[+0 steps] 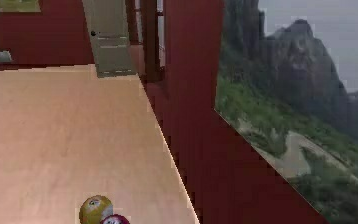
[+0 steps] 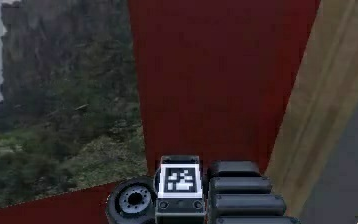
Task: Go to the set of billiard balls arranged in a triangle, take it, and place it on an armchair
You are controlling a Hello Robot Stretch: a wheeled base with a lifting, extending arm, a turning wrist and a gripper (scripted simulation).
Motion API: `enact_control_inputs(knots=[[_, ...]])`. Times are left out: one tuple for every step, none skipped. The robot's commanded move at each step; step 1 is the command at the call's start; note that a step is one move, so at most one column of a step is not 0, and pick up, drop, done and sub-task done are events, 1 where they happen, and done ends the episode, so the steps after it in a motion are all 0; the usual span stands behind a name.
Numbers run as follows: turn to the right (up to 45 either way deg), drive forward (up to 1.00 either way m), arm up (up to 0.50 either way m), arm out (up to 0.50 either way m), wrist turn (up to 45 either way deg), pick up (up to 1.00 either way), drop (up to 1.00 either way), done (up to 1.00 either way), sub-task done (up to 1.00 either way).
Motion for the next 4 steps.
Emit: enact_control_inputs(knots=[[0.0,0.20,0.00,0.00,0.0,0.00,0.00,0.00,0.00],[-39.0,0.00,0.00,0.00,0.0,0.00,0.00,0.00,0.00],[-3.0,0.00,0.00,0.00,0.0,0.00,0.00,0.00,0.00],[0.0,0.70,0.00,0.00,0.0,0.00,0.00,0.00,0.00]])
